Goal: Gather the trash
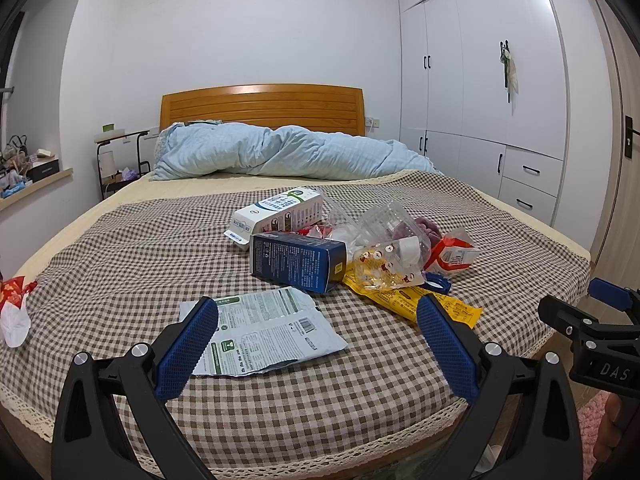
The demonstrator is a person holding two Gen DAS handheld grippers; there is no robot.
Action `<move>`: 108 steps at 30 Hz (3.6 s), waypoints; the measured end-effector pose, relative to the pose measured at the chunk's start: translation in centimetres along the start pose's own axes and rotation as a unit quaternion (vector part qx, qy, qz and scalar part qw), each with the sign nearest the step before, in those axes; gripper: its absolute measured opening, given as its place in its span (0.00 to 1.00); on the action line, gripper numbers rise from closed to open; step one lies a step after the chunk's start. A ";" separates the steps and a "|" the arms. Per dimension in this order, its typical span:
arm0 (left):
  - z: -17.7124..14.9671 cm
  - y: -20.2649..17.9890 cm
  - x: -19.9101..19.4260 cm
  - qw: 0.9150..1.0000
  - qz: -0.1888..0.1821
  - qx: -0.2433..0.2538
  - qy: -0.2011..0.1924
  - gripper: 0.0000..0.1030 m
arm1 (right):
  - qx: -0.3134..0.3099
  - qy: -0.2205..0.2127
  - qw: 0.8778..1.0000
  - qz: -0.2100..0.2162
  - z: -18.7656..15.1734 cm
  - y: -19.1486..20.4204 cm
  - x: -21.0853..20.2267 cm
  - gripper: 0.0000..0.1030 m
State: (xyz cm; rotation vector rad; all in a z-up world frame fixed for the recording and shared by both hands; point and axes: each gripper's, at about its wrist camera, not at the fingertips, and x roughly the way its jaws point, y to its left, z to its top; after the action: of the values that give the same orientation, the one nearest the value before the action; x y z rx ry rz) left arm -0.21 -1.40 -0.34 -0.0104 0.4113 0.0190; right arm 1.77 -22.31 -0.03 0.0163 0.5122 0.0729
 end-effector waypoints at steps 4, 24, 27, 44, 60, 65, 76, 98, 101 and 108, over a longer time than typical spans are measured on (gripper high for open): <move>-0.1 0.0 0.0 1.000 0.000 0.000 0.001 0.93 | 0.000 0.000 1.000 0.001 0.0 0.0 0.0 0.94; 0.2 -0.1 1.9 1.000 0.010 -0.004 0.012 0.93 | 0.001 0.001 1.000 0.013 0.7 -0.6 1.7 0.94; 0.5 -0.1 2.7 1.000 0.012 -0.005 0.015 0.93 | 0.003 -0.001 1.000 0.017 1.1 -1.0 2.4 0.94; 3.2 0.0 8.2 1.000 0.016 -0.005 0.024 0.93 | 0.014 -0.002 1.000 0.025 4.3 -3.1 7.8 0.94; 8.1 -0.1 14.4 0.997 0.039 0.050 0.038 0.93 | 0.026 -0.010 0.999 0.025 8.2 -4.5 13.8 0.94; 9.5 -0.1 16.4 0.996 0.034 0.068 0.045 0.93 | 0.038 -0.008 0.999 0.021 9.2 -5.1 15.7 0.94; 14.1 2.7 23.6 0.991 0.008 0.096 0.094 0.93 | 0.089 0.008 0.996 -0.011 10.2 -8.9 19.7 0.94; 16.2 6.0 44.2 0.934 -0.043 0.188 0.300 0.93 | 0.150 0.028 0.984 -0.091 10.6 -15.1 24.9 0.94; 15.3 5.6 46.0 0.920 -0.051 0.205 0.331 0.93 | 0.148 0.030 0.984 -0.092 10.5 -15.1 25.1 0.94; 12.6 5.2 49.3 0.900 -0.050 0.210 0.380 0.92 | 0.144 0.034 0.984 -0.094 10.4 -15.0 25.4 0.94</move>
State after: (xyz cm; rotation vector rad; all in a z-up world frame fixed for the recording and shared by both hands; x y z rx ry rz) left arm 49.88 4.82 -8.48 0.3997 1.1932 -0.1833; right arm 29.96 -35.37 -3.90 0.2494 0.5875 -0.1867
